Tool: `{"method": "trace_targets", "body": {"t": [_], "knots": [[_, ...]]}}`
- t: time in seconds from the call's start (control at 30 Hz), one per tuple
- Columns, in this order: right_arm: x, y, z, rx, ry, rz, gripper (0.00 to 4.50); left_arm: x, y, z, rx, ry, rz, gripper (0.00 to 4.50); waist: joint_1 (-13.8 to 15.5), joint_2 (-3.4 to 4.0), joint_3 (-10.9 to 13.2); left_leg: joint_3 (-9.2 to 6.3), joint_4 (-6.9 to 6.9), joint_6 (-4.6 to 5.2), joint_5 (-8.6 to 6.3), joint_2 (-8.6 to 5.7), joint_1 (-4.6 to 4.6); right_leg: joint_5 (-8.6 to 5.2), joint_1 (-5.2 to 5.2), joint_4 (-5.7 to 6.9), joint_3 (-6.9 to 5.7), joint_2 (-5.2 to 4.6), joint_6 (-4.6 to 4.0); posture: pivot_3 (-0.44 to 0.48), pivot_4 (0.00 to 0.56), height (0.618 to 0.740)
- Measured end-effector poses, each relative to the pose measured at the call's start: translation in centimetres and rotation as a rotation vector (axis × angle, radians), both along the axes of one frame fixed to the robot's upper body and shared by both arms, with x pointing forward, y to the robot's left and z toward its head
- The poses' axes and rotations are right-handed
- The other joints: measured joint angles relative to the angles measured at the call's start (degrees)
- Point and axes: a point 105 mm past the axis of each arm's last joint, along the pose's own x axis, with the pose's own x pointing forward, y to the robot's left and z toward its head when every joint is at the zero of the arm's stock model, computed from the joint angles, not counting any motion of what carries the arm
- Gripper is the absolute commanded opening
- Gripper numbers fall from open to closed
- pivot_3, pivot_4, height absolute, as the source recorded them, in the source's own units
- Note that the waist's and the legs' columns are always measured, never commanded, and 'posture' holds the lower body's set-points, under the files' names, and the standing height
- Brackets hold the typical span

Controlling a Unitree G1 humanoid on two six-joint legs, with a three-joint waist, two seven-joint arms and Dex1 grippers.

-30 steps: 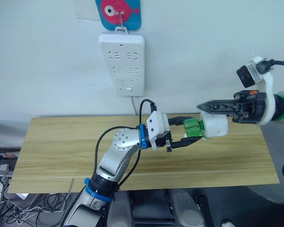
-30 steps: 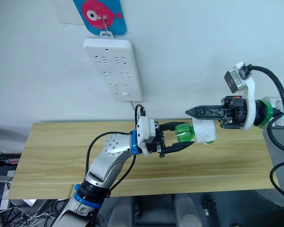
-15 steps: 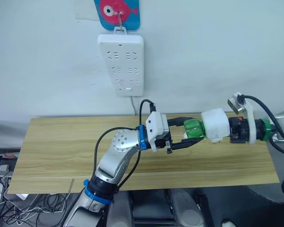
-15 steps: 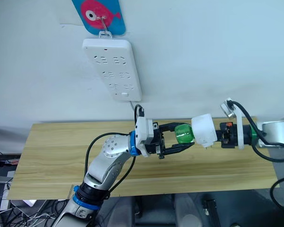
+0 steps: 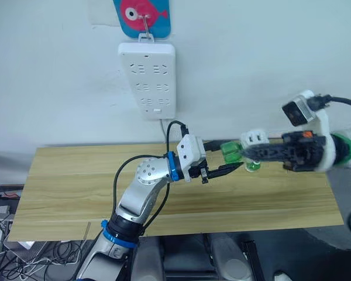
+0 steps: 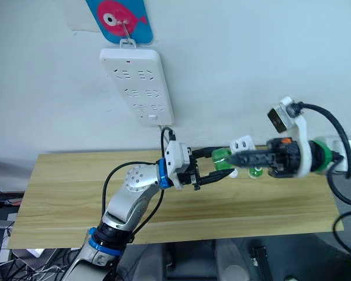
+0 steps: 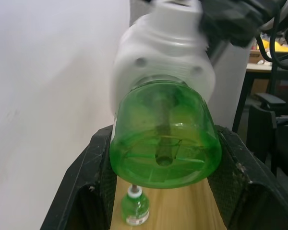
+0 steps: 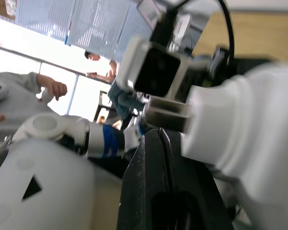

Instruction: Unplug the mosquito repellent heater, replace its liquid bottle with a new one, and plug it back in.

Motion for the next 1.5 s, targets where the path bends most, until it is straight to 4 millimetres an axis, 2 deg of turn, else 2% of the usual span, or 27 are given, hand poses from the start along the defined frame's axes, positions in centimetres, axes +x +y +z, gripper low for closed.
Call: {"method": "trace_targets", "body": {"t": [0.17,0.27,0.37,0.47,0.6,0.7,0.83,0.97,1.07,1.1,1.17,1.5], "knots": [[2.1,0.6,-0.4,-0.019,-0.012,-0.14,0.05,0.5,0.3,-0.8,0.026,0.038,0.019,2.24,0.2,-0.01,0.0,-0.03,-0.02,0.0,0.0,0.0,-0.1,0.0,-0.01,-0.04,-0.03,-0.01,0.0,-0.282,0.344,0.74],[3.2,0.2,0.2,-0.027,-0.047,-0.236,0.05,0.0,0.0,-1.5,0.046,0.055,-0.007,2.24,0.2,-0.01,0.0,-0.07,-0.02,-0.01,0.0,0.02,-0.1,0.0,-0.02,-0.02,-0.06,-0.01,0.0,-0.28,0.345,0.74],[3.4,0.1,0.2,-0.041,-0.053,-0.263,0.05,-0.1,-0.1,-1.6,0.048,0.06,-0.012,2.24,0.1,0.0,0.0,-0.03,-0.02,0.0,0.0,0.01,-0.06,0.0,-0.03,0.01,-0.02,-0.01,0.0,-0.278,0.345,0.74],[2.9,0.1,0.2,-0.031,-0.05,-0.225,0.05,-0.2,-0.2,-1.6,0.049,0.058,-0.018,2.24,0.1,0.0,0.0,-0.03,-0.02,0.0,0.0,0.02,-0.05,0.0,-0.03,0.0,-0.02,0.0,0.0,-0.275,0.344,0.74],[0.0,-1.3,1.0,-0.054,-0.047,-0.056,0.05,-0.7,-0.5,-0.8,0.033,0.029,-0.047,2.24,0.4,0.1,0.1,-0.04,-0.02,0.0,0.0,0.01,-0.07,0.0,-0.02,-0.06,-0.05,-0.03,0.0,-0.278,0.348,0.74],[-2.0,-3.0,2.1,-0.108,-0.038,-0.003,0.62,-0.4,-0.2,-0.3,0.019,0.021,-0.036,2.24,0.3,0.11,0.1,-0.04,-0.04,0.01,-0.01,0.01,-0.05,0.0,-0.02,-0.07,-0.03,-0.02,0.0,-0.285,0.348,0.74],[-3.0,-5.0,2.5,-0.163,-0.011,-0.052,1.97,0.0,0.4,-0.2,0.006,0.04,-0.011,2.24,0.1,0.1,0.1,0.0,-0.03,0.03,-0.02,0.02,-0.02,0.0,-0.01,-0.05,0.03,0.0,0.0,-0.302,0.344,0.74],[-2.6,-6.5,1.2,-0.233,-0.015,-0.143,3.34,0.2,0.6,-0.2,-0.014,0.093,-0.011,2.24,0.0,0.1,0.1,0.03,-0.01,0.0,0.0,0.01,0.01,-0.01,-0.03,0.01,0.06,-0.01,0.01,-0.312,0.341,0.74],[-1.9,-7.7,-0.7,-0.274,-0.009,-0.213,4.32,-0.2,0.6,-0.4,-0.034,0.156,-0.044,2.24,0.1,0.1,0.1,0.02,-0.01,-0.01,0.01,0.01,0.01,-0.01,-0.03,0.0,0.04,-0.01,0.02,-0.317,0.339,0.74],[-1.8,-8.0,-1.3,-0.285,-0.003,-0.225,4.47,-0.3,0.5,-0.4,-0.035,0.172,-0.052,2.24,0.1,0.1,0.1,0.02,0.0,-0.01,0.01,0.01,0.0,-0.01,-0.03,0.0,0.03,-0.01,0.02,-0.317,0.34,0.74],[-1.5,-8.3,-1.9,-0.291,-0.008,-0.24,4.47,-0.5,0.5,-0.2,-0.044,0.206,-0.072,2.24,0.1,0.1,0.1,0.02,0.0,-0.01,0.01,0.01,0.0,-0.01,-0.03,0.0,0.04,-0.01,0.02,-0.317,0.34,0.74],[-1.5,-7.6,-1.9,-0.215,-0.015,-0.182,4.47,-2.6,0.3,0.4,-0.042,0.447,-0.234,2.24,0.0,0.09,0.1,0.0,0.01,-0.01,0.0,0.0,0.03,-0.01,0.0,0.01,0.04,0.01,0.02,-0.315,0.342,0.74]]}}
